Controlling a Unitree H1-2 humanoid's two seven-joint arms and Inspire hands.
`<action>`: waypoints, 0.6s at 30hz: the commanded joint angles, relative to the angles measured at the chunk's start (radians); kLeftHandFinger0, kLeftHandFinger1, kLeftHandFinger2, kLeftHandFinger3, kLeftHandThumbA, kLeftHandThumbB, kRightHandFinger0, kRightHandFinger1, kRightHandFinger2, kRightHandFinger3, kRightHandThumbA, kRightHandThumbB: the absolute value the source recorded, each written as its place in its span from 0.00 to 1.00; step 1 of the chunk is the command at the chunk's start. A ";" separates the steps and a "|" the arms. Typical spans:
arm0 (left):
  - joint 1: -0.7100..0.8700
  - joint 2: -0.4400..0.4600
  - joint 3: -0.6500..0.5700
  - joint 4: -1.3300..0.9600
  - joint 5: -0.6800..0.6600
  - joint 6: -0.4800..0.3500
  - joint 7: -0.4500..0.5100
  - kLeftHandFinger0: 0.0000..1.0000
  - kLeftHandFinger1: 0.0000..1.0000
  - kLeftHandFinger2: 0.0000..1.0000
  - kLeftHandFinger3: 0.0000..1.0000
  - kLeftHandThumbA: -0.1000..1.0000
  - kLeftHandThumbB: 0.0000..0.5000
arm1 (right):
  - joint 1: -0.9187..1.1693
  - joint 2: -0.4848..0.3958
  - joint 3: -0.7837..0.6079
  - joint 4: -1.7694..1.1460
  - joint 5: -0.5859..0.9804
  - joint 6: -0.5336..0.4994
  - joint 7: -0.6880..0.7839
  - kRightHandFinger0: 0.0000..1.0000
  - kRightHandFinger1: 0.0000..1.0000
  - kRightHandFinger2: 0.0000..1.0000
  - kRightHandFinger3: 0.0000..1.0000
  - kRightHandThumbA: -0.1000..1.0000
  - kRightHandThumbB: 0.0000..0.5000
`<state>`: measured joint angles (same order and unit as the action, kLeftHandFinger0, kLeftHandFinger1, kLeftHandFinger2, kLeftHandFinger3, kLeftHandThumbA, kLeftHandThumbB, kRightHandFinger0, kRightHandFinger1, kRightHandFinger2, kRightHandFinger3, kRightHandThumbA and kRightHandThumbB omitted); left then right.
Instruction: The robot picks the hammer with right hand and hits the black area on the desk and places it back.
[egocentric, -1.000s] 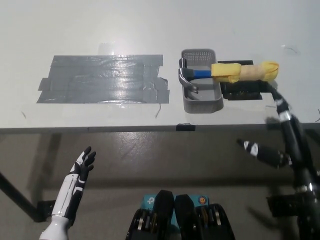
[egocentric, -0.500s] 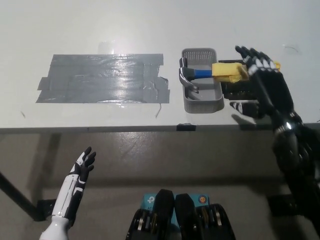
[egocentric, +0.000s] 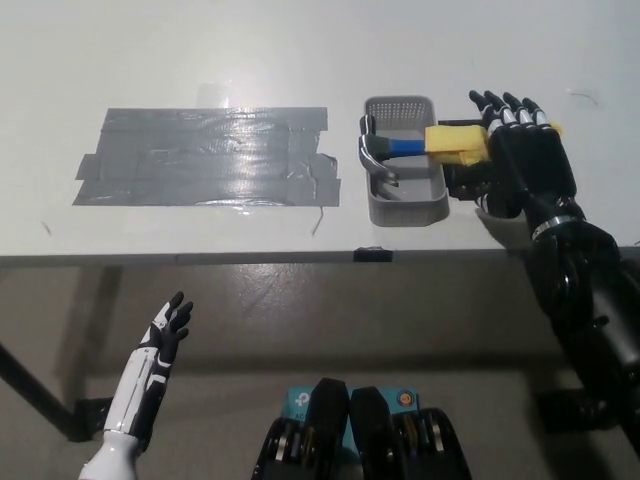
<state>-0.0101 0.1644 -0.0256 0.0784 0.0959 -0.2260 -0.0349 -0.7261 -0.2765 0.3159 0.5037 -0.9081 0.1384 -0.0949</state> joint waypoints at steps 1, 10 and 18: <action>-0.010 0.013 -0.002 -0.033 0.009 -0.037 -0.008 1.00 1.00 1.00 1.00 1.00 0.26 | -0.080 -0.002 0.010 0.032 -0.013 0.011 -0.062 1.00 1.00 1.00 1.00 1.00 0.66; -0.006 0.011 -0.003 -0.036 0.011 -0.036 -0.008 1.00 1.00 1.00 1.00 1.00 0.27 | -0.103 0.012 0.032 0.084 -0.008 0.019 -0.086 1.00 1.00 1.00 1.00 1.00 0.66; -0.006 0.014 -0.005 -0.036 0.021 -0.044 -0.007 1.00 1.00 1.00 1.00 1.00 0.26 | -0.122 0.030 0.048 0.086 -0.010 0.032 -0.099 1.00 1.00 1.00 1.00 1.00 0.66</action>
<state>-0.0095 0.1646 -0.0276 0.0751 0.1058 -0.2268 -0.0349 -0.7783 -0.2438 0.3611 0.5985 -0.9080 0.1602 -0.1384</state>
